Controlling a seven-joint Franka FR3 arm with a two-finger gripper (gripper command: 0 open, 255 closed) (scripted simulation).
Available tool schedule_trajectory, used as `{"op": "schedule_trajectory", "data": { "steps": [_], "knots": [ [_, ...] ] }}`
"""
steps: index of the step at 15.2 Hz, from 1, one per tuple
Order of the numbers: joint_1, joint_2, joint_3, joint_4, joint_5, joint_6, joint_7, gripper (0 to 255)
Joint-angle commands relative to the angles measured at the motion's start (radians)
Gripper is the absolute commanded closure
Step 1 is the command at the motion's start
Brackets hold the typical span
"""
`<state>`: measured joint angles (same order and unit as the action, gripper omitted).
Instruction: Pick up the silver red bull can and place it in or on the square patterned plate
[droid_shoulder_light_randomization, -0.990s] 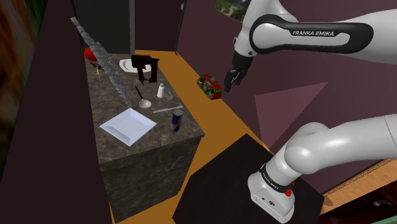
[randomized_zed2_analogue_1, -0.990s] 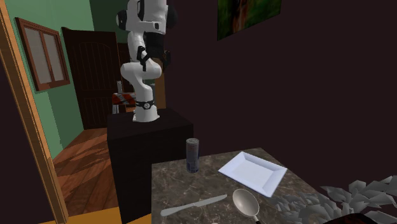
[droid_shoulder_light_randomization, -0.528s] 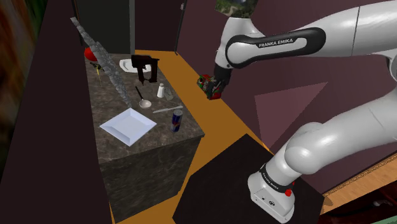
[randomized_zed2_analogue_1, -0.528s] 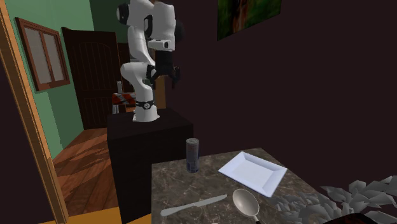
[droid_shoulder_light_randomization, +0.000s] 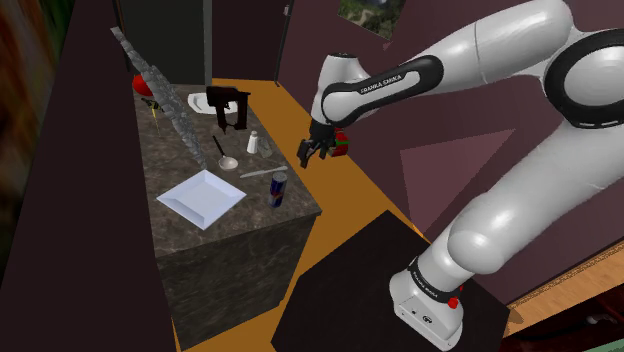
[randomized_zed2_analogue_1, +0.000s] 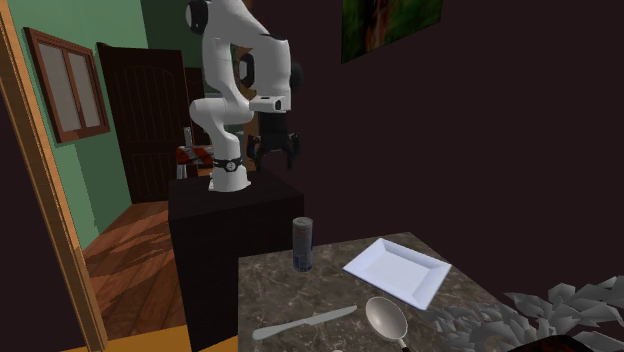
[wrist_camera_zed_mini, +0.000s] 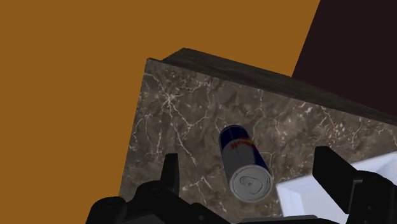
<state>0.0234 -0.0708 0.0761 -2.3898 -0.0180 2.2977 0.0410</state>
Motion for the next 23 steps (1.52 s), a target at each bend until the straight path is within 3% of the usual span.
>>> {"op": "schedule_trajectory", "data": {
  "steps": [1, 10, 18, 23],
  "knots": [
    [0.002, 0.082, 0.003, 0.035, 0.004, 0.049, 0.009, 0],
    [0.022, 0.435, 0.014, 0.248, 0.019, 0.194, 0.050, 0],
    [0.029, 0.519, 0.009, 0.251, 0.011, 0.276, 0.056, 0],
    [0.029, 0.519, 0.009, 0.251, 0.011, 0.276, 0.056, 0]
  ]
}}
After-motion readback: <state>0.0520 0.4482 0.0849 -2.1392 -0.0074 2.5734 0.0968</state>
